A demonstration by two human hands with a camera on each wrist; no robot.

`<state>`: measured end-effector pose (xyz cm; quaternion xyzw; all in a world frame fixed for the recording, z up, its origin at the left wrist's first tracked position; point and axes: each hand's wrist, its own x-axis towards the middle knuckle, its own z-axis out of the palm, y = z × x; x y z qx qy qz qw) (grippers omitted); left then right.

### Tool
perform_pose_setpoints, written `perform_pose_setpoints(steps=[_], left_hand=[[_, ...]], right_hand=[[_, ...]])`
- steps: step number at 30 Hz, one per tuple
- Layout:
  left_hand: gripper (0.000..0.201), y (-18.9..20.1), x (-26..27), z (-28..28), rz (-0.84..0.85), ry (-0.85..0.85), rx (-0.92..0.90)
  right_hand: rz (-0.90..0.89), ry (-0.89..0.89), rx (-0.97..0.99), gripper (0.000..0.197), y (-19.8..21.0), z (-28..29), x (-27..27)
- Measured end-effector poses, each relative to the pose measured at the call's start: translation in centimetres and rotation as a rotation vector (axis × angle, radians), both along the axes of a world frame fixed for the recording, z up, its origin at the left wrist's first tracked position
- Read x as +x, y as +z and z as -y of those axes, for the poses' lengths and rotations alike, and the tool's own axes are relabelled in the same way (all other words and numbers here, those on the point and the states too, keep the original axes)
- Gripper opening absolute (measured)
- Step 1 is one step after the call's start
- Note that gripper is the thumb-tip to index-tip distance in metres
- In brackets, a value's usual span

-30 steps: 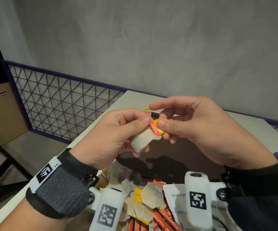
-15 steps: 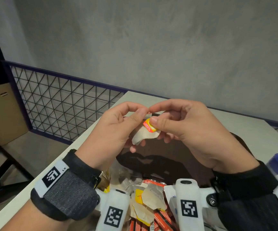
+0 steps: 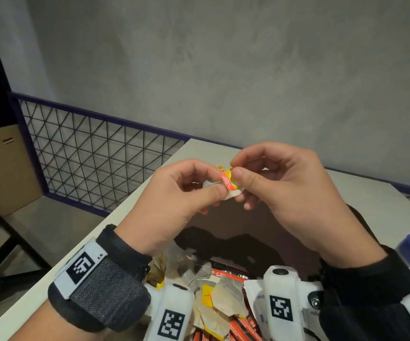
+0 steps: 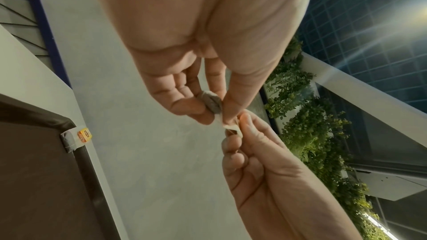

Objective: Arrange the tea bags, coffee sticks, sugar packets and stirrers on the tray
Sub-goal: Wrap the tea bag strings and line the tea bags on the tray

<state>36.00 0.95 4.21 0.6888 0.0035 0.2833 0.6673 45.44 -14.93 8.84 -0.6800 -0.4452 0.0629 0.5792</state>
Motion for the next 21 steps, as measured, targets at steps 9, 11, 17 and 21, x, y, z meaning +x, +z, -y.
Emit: perform_pose_setpoints(steps=[9, 11, 17, 21], left_hand=[[0.005, -0.05, -0.01, -0.27, -0.028, 0.022, 0.022], [0.007, -0.12, -0.01, -0.18, -0.040, 0.008, 0.033], [0.005, 0.01, -0.09, -0.07, -0.038, -0.027, 0.020], [0.014, 0.16, -0.19, 0.06, -0.041, -0.057, -0.019]], right_hand=[[-0.002, -0.037, -0.017, 0.015, 0.14, 0.09, 0.02], [0.000, -0.061, -0.009, 0.015, 0.15, 0.08, 0.04], [0.067, -0.115, -0.021, 0.016, 0.17, 0.17, 0.19], [0.087, -0.108, -0.032, 0.017, 0.29, 0.31, 0.02]])
